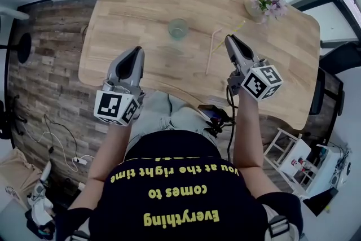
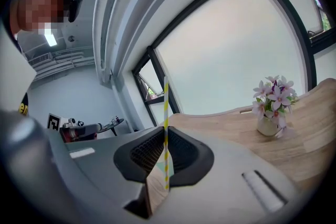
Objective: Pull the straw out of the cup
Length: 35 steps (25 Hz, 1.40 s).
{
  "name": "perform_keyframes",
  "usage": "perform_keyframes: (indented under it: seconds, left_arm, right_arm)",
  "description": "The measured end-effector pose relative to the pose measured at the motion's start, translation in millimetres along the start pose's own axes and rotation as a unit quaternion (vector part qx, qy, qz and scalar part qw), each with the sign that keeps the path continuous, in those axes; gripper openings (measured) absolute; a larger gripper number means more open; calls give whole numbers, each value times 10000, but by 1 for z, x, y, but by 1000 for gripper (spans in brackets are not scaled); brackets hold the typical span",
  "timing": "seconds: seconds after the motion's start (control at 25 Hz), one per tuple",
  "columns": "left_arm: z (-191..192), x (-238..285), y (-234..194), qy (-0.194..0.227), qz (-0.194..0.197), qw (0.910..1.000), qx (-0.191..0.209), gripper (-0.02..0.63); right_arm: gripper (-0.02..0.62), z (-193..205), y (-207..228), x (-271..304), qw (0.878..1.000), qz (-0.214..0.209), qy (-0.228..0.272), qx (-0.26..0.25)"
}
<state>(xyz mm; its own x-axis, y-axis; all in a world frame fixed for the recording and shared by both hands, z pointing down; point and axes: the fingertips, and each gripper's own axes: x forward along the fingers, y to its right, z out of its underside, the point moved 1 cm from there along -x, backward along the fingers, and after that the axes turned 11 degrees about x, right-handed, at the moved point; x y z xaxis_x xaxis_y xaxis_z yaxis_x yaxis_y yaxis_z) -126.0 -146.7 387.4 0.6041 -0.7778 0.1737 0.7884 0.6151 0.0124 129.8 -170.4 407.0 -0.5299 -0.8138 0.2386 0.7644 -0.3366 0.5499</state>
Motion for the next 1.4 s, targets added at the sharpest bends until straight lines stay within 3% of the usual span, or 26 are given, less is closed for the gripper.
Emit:
perform_keyframes:
  seconds: [1.4]
  left_arm:
    - [52,7,-24,-477,-187,9983,-265,0]
  right_arm:
    - [32,114,47,54,9883,177,-1368,648]
